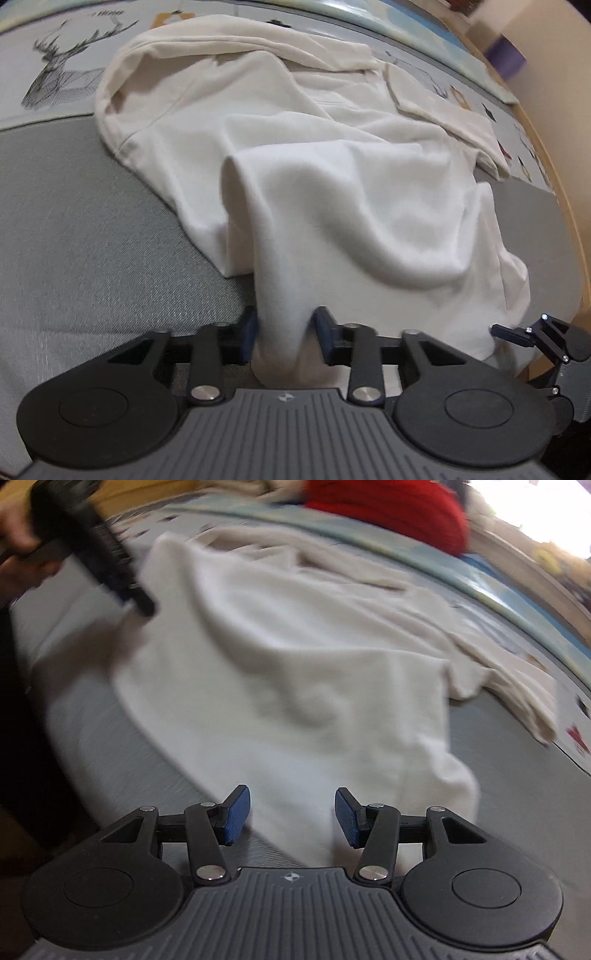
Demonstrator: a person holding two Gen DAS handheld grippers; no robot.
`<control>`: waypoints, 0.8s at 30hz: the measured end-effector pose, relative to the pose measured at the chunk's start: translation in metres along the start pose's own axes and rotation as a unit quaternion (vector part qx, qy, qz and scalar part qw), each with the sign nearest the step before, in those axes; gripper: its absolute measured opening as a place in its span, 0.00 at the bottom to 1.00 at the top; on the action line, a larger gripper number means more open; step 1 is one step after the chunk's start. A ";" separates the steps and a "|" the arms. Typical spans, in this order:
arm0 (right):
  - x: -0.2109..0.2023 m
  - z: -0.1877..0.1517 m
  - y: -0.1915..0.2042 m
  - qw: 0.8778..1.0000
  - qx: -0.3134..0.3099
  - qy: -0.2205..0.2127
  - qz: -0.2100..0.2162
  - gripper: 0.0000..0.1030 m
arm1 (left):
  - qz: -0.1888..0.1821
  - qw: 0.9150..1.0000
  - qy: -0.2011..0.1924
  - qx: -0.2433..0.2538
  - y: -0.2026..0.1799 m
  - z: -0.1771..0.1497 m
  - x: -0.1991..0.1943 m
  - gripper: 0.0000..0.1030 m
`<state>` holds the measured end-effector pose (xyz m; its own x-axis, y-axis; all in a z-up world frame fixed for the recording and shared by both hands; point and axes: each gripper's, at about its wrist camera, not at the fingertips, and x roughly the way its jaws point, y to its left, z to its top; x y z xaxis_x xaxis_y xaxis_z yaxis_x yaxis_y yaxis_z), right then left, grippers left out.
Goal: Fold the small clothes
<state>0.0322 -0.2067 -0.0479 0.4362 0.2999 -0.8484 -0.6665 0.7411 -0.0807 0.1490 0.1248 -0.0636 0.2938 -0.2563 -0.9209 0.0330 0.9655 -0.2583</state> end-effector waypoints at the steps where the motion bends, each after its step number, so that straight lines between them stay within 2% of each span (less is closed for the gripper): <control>1: 0.004 -0.001 0.006 1.000 -0.015 0.009 0.001 0.54 | -0.002 1.000 -0.002 0.005 -0.001 0.000 0.000 0.06; 2: 0.008 -0.001 0.012 0.999 -0.029 0.016 0.000 0.55 | -0.005 1.000 -0.007 0.009 -0.001 0.000 -0.002 0.02; 5: 0.011 0.000 0.017 0.999 -0.043 0.015 -0.006 0.58 | -0.008 0.999 -0.032 0.014 0.000 0.003 -0.010 0.02; 7: 0.009 0.002 0.015 0.999 -0.041 0.014 -0.005 0.57 | -0.021 0.998 -0.051 0.008 0.005 0.005 -0.020 0.02; 9: 0.007 0.002 0.015 0.999 -0.051 0.011 -0.004 0.37 | -0.038 0.997 -0.071 0.000 0.006 0.011 -0.030 0.02; 10: 0.007 0.003 0.015 0.998 -0.058 0.010 -0.001 0.18 | -0.045 0.996 -0.081 -0.002 0.005 0.015 -0.036 0.02; 12: 0.001 0.004 0.013 0.998 -0.064 -0.002 -0.004 0.00 | -0.059 0.993 -0.102 0.000 -0.001 0.027 -0.047 0.02; 15: -0.015 0.019 -0.009 0.999 -0.039 -0.031 0.004 0.00 | -0.067 0.989 -0.131 0.016 -0.014 0.047 -0.061 0.02; 19: -0.034 0.057 -0.078 0.994 0.064 -0.094 0.005 0.00 | -0.061 0.986 -0.153 0.016 -0.028 0.092 -0.059 0.02; 22: -0.033 0.080 -0.135 0.982 0.142 -0.123 -0.033 0.00 | -0.054 0.985 -0.163 -0.016 -0.025 0.127 -0.048 0.02; 24: -0.027 0.086 -0.171 0.967 0.203 -0.135 -0.080 0.00 | -0.042 0.985 -0.164 -0.040 -0.021 0.145 -0.037 0.03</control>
<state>0.1865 -0.2903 0.0335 0.6921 0.2682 -0.6702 -0.3105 0.9487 0.0590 0.2762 0.1206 0.0188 0.5870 -0.2938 -0.7544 -0.0012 0.9315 -0.3638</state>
